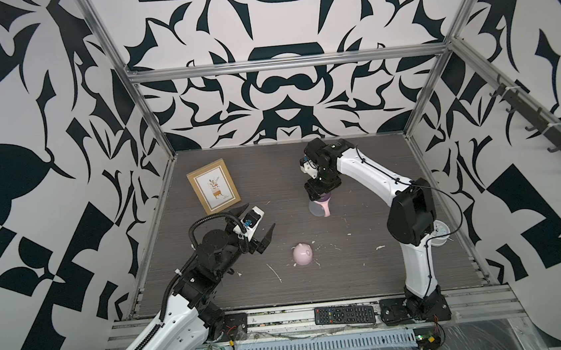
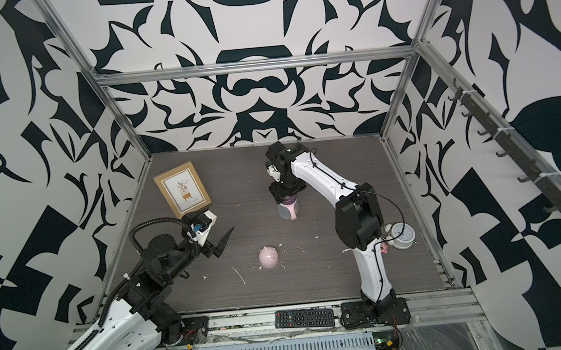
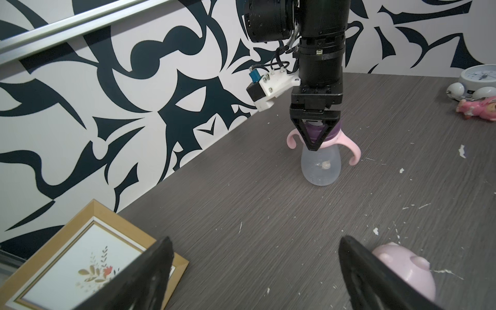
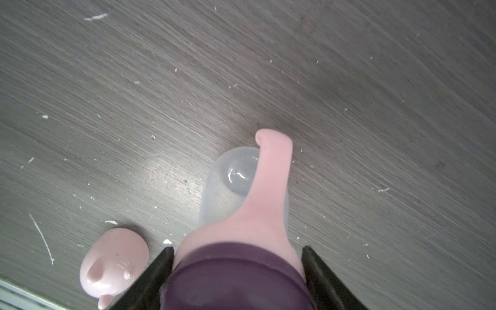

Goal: Assemble the baby bottles
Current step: Place the baby bottle at the center of the board, then pick up the lid from the center of the board.

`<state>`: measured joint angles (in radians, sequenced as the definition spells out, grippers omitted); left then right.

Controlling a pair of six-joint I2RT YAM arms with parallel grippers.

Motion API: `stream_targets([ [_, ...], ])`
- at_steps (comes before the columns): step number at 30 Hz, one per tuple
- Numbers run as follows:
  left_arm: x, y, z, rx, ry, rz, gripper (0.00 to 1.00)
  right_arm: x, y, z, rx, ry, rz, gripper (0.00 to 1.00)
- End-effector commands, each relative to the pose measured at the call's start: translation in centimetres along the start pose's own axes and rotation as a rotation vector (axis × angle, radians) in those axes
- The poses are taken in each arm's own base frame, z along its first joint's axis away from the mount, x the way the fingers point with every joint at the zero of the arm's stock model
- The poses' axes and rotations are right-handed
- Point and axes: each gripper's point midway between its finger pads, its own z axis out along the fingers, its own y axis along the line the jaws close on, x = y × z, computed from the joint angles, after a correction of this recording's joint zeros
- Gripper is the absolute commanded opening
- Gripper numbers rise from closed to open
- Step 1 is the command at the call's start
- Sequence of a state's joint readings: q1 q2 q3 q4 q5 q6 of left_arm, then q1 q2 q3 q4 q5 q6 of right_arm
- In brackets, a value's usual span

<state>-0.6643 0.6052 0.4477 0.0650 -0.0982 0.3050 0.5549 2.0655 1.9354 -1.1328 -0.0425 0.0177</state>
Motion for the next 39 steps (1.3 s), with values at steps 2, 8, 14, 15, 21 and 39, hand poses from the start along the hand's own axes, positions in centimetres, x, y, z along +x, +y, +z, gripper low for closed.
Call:
stream_targets([
  [2, -0.2, 0.3, 0.0, -0.002, 0.039, -0.055, 0.99, -0.1, -0.1, -1.3, 0.009, -0.003, -0.018, 0.11],
  [8, 0.4, 0.0, 0.5, 0.011, 0.069, -0.065, 0.99, 0.5, -0.4, -0.5, 0.018, 0.027, -0.017, 0.42],
  [14, 0.7, 0.1, 0.6, 0.003, 0.082, -0.069, 0.99, 0.3, -0.8, -1.7, 0.046, 0.003, -0.021, 0.71],
  [15, 0.8, 0.1, 0.6, 0.002, 0.085, -0.069, 0.99, 0.2, -0.8, -2.0, 0.051, -0.005, -0.023, 0.74],
  [21, 1.0, 0.1, 0.6, 0.002, 0.098, -0.072, 1.0, -0.8, -0.9, -4.5, 0.06, -0.076, -0.032, 0.96],
  [39, 3.3, 2.0, 1.8, -0.134, 0.171, -0.142, 0.99, 6.4, 8.6, -11.4, -0.014, -0.21, -0.238, 0.86],
])
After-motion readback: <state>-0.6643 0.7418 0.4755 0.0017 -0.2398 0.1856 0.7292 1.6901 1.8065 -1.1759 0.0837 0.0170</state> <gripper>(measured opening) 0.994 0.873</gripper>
